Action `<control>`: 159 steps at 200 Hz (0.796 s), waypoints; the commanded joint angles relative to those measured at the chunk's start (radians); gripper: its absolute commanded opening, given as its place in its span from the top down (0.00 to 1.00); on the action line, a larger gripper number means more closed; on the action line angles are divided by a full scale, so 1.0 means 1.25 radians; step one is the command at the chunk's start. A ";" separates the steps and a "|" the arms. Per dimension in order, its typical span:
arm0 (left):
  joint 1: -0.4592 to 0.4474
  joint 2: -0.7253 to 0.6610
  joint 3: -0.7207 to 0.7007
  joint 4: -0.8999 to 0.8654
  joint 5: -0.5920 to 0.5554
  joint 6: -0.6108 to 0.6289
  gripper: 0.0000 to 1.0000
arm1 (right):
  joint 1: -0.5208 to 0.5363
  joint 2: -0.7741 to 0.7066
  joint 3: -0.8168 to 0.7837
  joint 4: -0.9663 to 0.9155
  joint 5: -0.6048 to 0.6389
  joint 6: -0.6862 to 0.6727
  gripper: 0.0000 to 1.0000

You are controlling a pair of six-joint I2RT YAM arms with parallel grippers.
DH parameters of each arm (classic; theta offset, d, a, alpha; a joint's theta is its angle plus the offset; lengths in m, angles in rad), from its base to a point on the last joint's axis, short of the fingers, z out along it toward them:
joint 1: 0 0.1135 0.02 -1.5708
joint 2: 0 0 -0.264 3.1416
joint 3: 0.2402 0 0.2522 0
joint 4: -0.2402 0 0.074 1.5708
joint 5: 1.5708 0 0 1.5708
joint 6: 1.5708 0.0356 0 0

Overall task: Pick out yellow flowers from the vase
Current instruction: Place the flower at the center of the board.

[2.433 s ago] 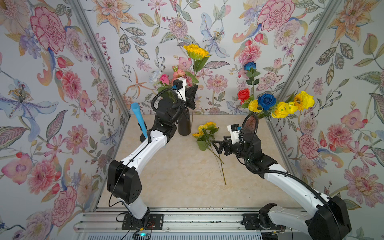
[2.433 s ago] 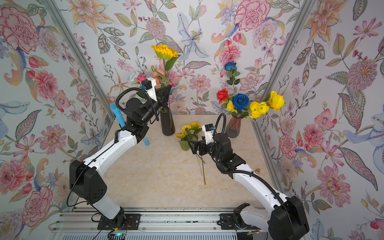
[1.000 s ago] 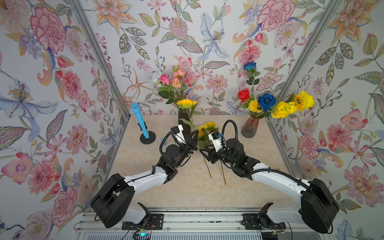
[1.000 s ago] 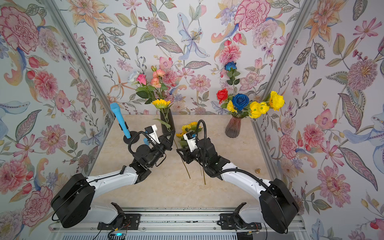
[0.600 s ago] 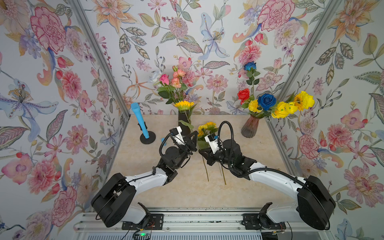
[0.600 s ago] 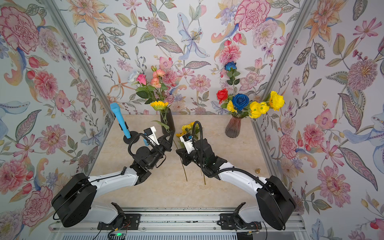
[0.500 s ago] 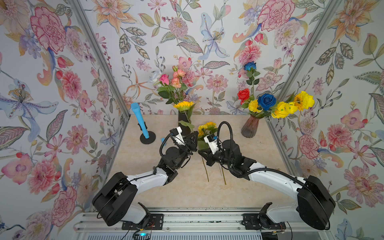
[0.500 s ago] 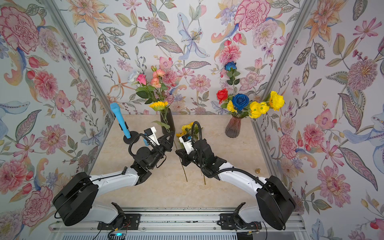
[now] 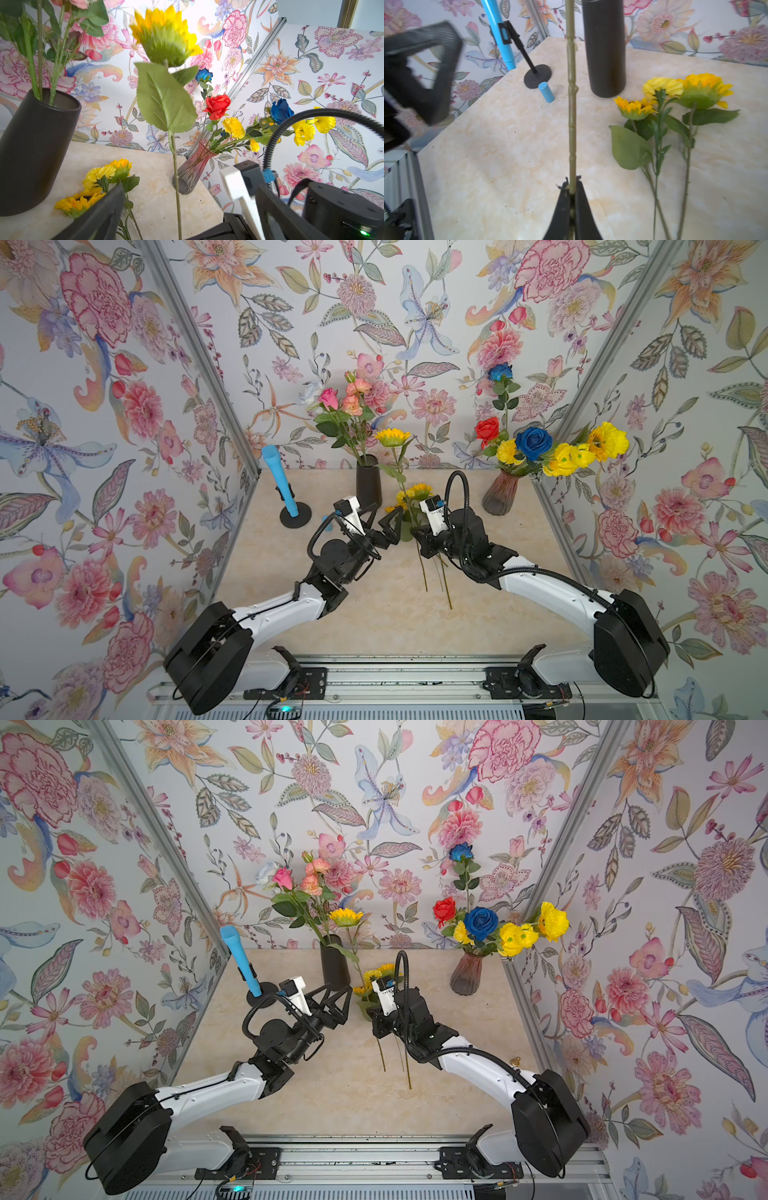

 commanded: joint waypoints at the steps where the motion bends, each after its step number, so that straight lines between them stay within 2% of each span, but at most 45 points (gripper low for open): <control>1: -0.008 -0.054 -0.036 -0.049 -0.018 0.070 0.00 | -0.045 0.045 0.044 -0.096 0.067 0.016 1.00; 88: -0.008 -0.130 -0.154 -0.070 -0.015 0.107 0.00 | -0.049 0.301 0.192 -0.270 0.153 -0.005 1.00; 159: -0.008 -0.140 -0.181 -0.063 -0.023 0.120 0.00 | -0.045 0.383 0.232 -0.302 0.175 -0.008 1.00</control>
